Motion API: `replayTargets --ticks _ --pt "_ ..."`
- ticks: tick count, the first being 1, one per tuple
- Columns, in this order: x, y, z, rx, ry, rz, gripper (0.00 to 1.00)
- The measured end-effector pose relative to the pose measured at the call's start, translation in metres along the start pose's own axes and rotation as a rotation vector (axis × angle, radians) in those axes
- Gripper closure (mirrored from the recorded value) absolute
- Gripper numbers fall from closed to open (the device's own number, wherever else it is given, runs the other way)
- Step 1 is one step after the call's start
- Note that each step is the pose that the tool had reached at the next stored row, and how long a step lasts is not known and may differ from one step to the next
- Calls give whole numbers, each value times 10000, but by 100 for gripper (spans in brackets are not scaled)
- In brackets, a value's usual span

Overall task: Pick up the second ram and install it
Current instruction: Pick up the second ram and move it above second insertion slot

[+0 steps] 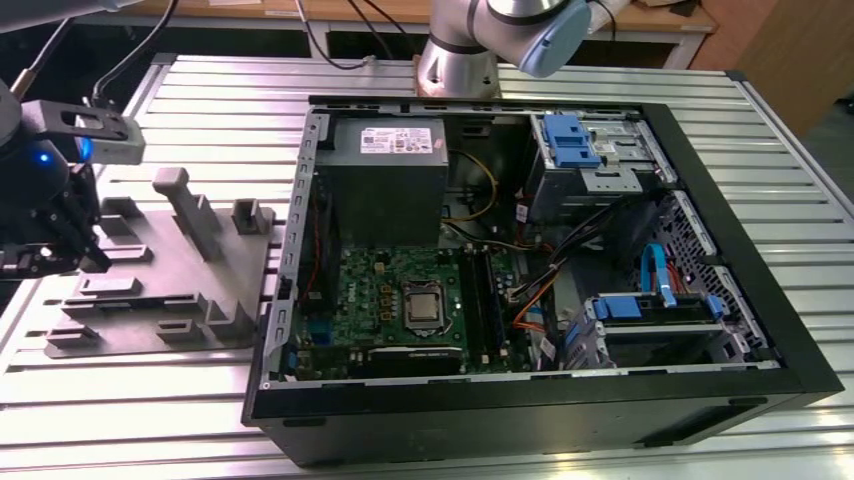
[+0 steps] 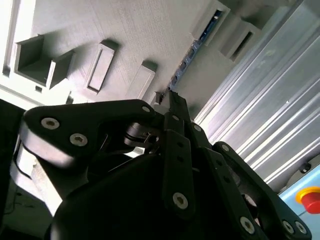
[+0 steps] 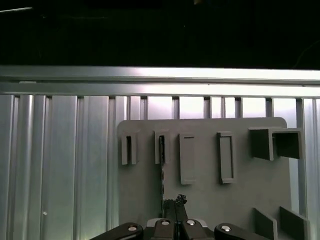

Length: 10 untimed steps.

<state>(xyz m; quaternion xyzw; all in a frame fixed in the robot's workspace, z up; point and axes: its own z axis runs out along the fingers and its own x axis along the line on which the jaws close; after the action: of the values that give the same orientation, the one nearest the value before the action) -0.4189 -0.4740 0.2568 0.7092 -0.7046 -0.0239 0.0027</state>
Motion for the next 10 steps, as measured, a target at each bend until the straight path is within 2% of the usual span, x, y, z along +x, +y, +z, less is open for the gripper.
replayTargets --ticks 10 --pt "0 0 8 -38 47 -1231 90"
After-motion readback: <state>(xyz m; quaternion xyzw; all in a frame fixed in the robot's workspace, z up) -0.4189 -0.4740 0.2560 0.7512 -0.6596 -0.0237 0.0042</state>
